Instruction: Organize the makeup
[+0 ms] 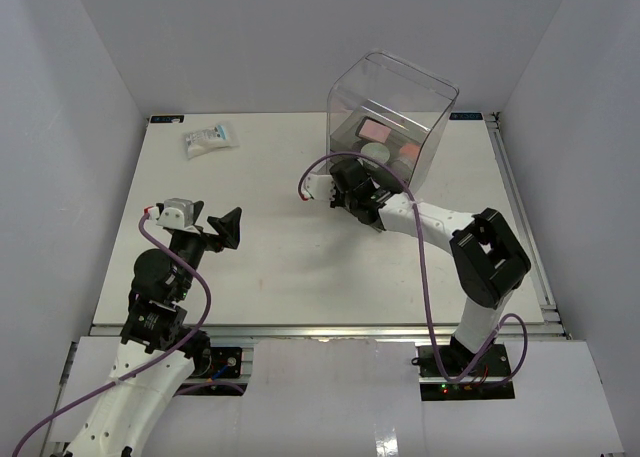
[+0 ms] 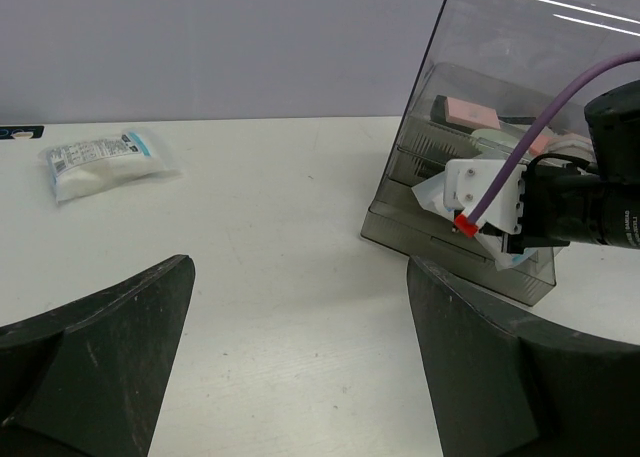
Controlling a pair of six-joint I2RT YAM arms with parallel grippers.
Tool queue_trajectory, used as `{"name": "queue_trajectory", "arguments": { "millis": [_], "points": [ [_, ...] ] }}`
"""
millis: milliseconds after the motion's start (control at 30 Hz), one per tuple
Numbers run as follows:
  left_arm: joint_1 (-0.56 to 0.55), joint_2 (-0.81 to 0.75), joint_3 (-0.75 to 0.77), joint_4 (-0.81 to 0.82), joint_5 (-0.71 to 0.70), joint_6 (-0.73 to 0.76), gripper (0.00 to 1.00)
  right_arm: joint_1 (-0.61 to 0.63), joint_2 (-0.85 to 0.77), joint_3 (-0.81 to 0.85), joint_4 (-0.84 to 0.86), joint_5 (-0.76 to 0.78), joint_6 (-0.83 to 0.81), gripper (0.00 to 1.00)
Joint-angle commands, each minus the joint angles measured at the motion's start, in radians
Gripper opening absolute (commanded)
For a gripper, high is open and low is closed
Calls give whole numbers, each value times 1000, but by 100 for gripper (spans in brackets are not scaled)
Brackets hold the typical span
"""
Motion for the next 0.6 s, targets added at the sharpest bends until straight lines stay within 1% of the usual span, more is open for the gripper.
{"name": "queue_trajectory", "arguments": {
  "millis": [0, 167, 433, 567],
  "points": [
    [0, 7, 2, -2, 18, 8, 98, 19, -114, -10, 86, 39, -77, 8],
    [0, 8, 0, -2, 20, 6, 98, 19, -111, -55, 86, 53, -119, 8],
    [0, 7, 2, -4, 17, 8, 98, 16, -61, -140, 116, 27, -89, 8],
    [0, 8, 0, -4, 17, 6, 98, 10, -66, -163, 113, 12, -66, 8]
  ]
}}
